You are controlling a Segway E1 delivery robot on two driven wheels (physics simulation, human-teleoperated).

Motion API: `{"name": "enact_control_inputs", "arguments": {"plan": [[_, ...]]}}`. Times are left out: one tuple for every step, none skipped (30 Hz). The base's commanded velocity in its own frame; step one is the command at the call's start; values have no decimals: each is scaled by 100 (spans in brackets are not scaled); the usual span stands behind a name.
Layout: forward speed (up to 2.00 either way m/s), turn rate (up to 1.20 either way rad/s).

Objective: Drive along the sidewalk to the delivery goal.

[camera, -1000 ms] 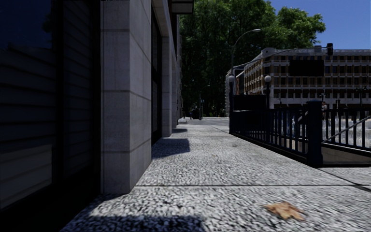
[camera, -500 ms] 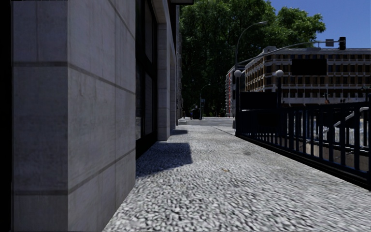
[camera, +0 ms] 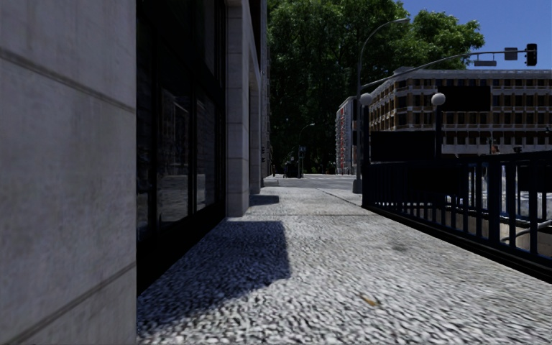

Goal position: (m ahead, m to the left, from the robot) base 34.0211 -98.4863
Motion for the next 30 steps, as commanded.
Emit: {"name": "enact_control_inputs", "arguments": {"plan": [[200, 0], [200, 0], [200, 0], [200, 0], [200, 0], [200, 0], [200, 0], [200, 0], [200, 0], [200, 0], [200, 0], [200, 0], [200, 0], [200, 0], [200, 0], [200, 0], [200, 0], [200, 0], [200, 0], [200, 0], [200, 0], [200, 0], [200, 0], [200, 0], [200, 0], [200, 0], [200, 0], [200, 0], [200, 0], [200, 0]]}}
